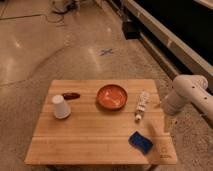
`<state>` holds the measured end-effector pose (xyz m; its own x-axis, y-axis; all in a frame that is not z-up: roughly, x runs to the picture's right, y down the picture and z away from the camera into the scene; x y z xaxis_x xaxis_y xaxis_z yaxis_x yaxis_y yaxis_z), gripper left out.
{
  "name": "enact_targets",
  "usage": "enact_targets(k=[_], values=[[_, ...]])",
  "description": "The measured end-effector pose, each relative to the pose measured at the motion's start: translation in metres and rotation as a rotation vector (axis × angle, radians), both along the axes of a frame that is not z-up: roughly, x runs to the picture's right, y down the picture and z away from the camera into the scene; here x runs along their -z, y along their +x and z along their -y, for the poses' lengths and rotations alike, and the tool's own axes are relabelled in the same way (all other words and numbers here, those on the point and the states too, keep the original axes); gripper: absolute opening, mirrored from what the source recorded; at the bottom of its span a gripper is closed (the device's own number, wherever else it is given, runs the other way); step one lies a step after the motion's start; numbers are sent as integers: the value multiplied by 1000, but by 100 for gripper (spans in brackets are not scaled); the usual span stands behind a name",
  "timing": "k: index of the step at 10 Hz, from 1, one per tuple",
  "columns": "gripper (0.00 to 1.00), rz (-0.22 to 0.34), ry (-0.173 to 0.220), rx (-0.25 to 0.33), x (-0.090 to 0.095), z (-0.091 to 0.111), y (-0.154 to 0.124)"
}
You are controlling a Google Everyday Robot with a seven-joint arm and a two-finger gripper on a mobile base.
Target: Wipe the white sponge on the table
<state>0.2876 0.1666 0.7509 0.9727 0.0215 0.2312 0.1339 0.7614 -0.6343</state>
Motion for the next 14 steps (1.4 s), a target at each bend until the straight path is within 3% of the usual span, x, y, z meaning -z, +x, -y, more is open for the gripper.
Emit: enact_targets(k=[7,14], values=[[80,-111,-4,-109,9,-70,-29],[80,-141,-39,-137,-10,-98,-75]])
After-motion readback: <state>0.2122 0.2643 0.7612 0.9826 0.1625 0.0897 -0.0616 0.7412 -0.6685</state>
